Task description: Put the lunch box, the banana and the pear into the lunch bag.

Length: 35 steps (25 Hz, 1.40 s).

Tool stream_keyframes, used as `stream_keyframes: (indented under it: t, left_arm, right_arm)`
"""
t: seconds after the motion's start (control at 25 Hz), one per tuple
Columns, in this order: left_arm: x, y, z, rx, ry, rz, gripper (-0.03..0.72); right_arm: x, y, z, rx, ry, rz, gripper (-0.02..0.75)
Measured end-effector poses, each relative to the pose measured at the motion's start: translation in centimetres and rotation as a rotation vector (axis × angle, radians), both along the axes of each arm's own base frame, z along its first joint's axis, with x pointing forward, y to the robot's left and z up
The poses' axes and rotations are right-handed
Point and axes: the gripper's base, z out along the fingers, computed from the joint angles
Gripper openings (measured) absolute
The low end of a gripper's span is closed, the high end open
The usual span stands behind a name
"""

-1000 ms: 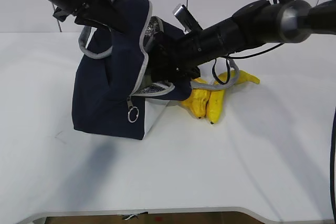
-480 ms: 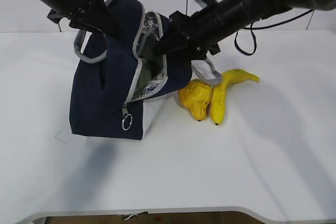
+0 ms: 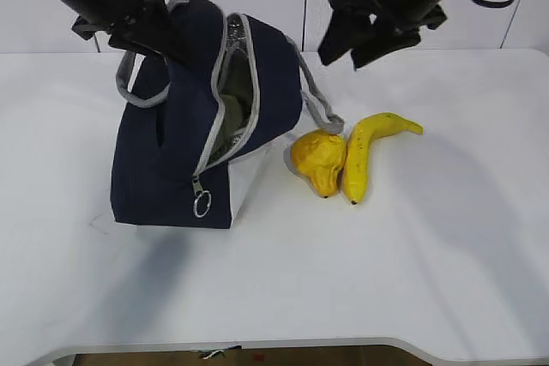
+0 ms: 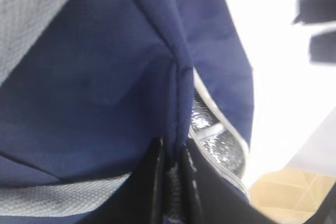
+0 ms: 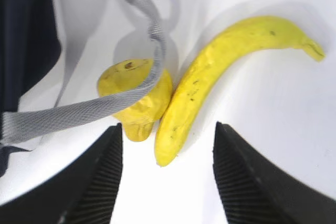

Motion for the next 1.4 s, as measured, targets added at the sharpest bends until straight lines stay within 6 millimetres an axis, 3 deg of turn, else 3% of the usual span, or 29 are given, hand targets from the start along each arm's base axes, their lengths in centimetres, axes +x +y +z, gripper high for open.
stream_keyframes:
  t: [0.2,0.36,0.84,1.4]
  left_arm:
    - [0.0,0.1,-0.1,0.014,0.002,0.006,0.028]
    - [0.0,0.1,-0.1,0.015,0.006,0.011,0.027]
    - [0.0,0.1,-0.1,0.011,0.017,0.024,0.027]
    - [0.0,0.1,-0.1,0.010,0.020,0.028,0.027]
  right_arm:
    - [-0.1,-2.2,-0.5,-0.203,0.066,-0.187,0.450]
    - [0.2,-2.5,-1.2,-0.234,0.093,-0.257,0.450]
    - [3.7,-2.4,-8.0,-0.254,0.156,-0.408,0.450]
    - [4.7,-2.1,-12.6,-0.271,0.237,-0.444,0.449]
